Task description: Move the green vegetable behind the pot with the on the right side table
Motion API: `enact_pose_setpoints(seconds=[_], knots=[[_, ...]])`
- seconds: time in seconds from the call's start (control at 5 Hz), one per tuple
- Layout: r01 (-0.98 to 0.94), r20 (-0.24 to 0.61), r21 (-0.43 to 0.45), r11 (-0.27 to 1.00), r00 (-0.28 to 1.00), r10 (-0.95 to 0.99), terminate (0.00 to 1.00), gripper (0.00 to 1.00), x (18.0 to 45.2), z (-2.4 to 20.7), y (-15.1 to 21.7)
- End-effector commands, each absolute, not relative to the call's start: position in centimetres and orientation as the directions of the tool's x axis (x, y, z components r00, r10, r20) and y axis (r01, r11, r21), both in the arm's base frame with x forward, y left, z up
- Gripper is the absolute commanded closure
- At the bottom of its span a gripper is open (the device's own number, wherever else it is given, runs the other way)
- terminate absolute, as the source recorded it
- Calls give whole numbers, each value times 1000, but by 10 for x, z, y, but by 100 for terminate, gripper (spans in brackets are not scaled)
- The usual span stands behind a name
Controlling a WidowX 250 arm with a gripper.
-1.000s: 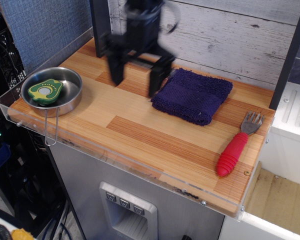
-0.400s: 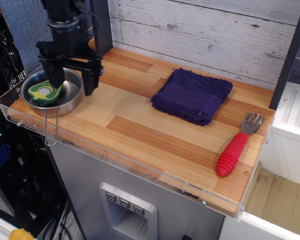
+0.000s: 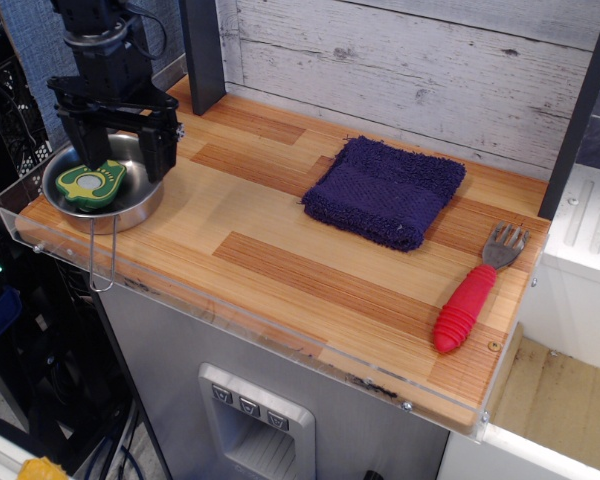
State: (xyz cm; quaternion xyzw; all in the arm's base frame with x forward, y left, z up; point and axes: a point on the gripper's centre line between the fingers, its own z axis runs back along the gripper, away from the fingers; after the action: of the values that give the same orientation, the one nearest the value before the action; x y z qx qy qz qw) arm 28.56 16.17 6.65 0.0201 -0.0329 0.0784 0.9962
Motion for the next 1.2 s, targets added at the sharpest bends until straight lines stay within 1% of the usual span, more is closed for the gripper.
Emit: enact_pose_setpoints(seconds=[0.0,0.4,1.0], knots=[[-167,84,76,983,983,161,0,0,290,73,187],[-191,42,104,976,981,188,0,0,293,61,208],[-168,-59,112,979,983,176,0,0,294,28,204]])
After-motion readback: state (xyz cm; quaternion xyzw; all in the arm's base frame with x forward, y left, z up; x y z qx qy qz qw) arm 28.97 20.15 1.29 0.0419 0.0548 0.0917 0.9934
